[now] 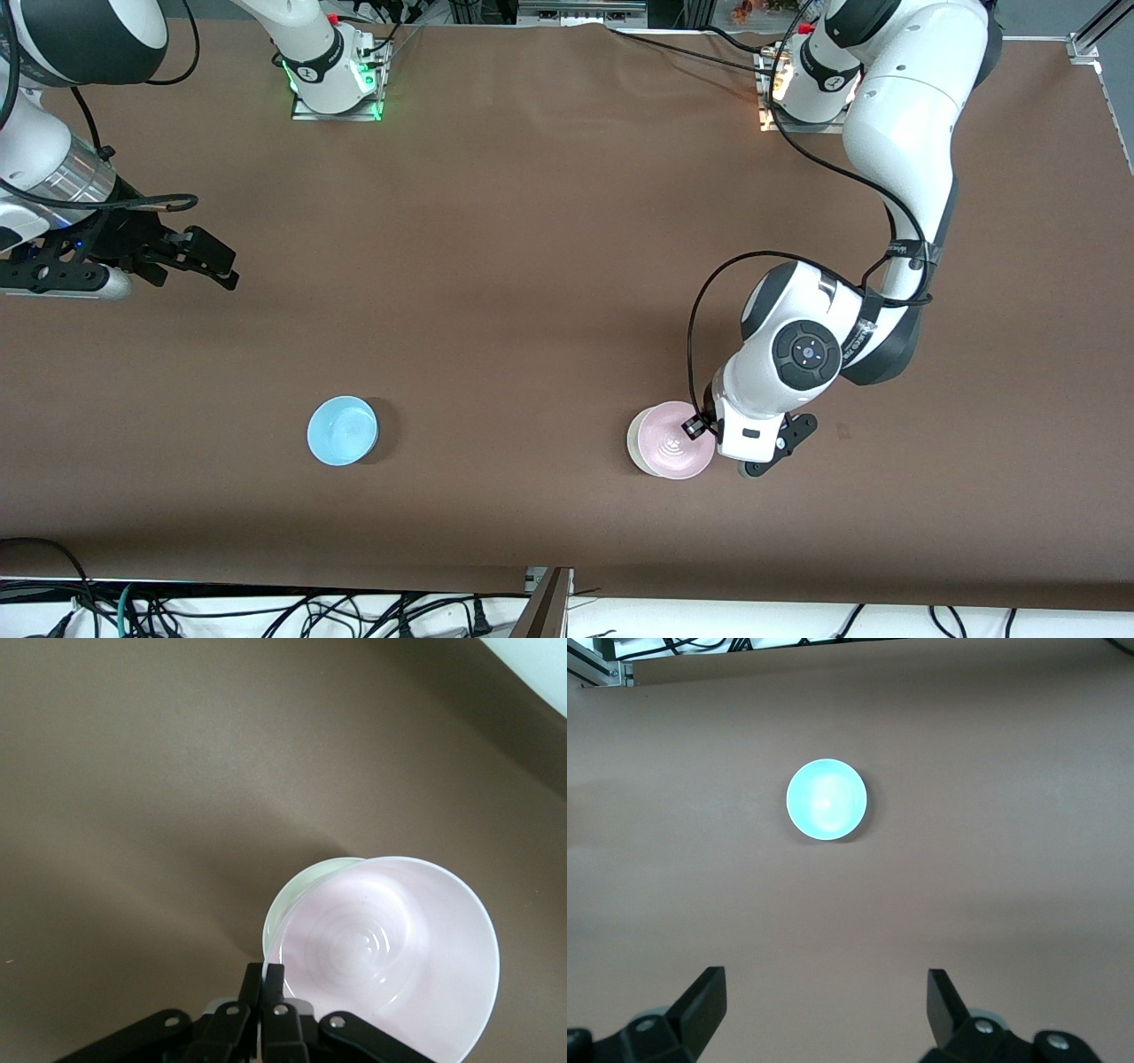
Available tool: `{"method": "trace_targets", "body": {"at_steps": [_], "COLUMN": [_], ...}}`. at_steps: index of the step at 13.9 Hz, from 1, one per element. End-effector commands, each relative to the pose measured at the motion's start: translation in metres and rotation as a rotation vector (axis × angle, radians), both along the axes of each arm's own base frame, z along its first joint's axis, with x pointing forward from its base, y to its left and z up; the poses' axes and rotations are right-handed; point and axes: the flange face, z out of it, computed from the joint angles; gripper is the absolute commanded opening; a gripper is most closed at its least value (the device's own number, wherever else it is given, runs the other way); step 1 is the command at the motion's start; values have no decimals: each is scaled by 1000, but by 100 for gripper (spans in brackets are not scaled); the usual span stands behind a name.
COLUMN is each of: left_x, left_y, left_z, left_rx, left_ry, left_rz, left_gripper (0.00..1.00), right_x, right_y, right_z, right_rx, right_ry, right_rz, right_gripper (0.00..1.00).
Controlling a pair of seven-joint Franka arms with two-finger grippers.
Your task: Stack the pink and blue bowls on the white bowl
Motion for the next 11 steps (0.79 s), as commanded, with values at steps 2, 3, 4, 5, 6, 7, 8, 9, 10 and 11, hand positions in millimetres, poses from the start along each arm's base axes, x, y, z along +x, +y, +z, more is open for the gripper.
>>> {"method": "trace_targets", "body": {"at_steps": [2, 3, 4, 5, 6, 7, 8, 9, 10, 11], "left_x": [5, 5, 7, 5, 5, 6, 5, 5, 6, 6], "left_y": [0, -2, -2, -8, -7, -6, -7, -6, -4, -3], "left_z": [-14, -20, -29, -30, -36, -39, -43, -48, -50, -51], "left_rx": [-3, -9, -13, -18, -11, -6, -5, 0, 6, 7], "left_ry": [-21, -27, -30, -40, -35, -34, -33, -28, -29, -28], "left_rz": [9, 12, 16, 9, 9, 11, 9, 10, 12, 13], "left_gripper": [0, 0, 0, 0, 0, 0, 0, 0, 0, 0], "right_x": [-22, -33, -44, -45, -45, -44, -43, -43, -43, -43], "right_y": [-16, -23, -24, -27, -28, -32, -34, -34, -35, -37], "right_z": [43, 62, 77, 80, 80, 79, 77, 74, 72, 69], "right_rx": [-26, -19, -15, -18, -42, -86, -117, -122, -123, -126], "right_ry": [-18, -40, -53, -58, -60, -64, -60, -51, -39, -20], "right_rz": [-6, -14, -15, -23, -32, -32, -29, -27, -29, -32], "right_gripper": [100, 100, 100, 100, 100, 100, 100, 100, 100, 100]}}
